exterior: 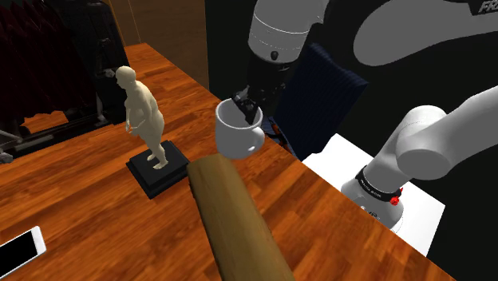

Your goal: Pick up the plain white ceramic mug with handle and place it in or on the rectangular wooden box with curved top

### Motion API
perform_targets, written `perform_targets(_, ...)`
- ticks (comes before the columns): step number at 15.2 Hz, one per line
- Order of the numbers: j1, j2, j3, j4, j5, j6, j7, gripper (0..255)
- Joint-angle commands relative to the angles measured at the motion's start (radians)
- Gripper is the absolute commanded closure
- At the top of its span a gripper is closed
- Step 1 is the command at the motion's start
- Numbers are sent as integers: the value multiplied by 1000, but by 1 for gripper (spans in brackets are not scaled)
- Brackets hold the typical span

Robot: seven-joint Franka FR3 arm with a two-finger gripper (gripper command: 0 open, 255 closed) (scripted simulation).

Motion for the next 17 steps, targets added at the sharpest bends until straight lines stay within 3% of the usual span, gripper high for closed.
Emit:
perform_targets(1, 21, -22, 27, -5, 18, -13, 40, 255)
perform_targets(14, 106, -39, 265, 103, 91, -99, 346, 255)
perform_targets(17, 107, -36, 277, 67, 96, -59, 348, 255)
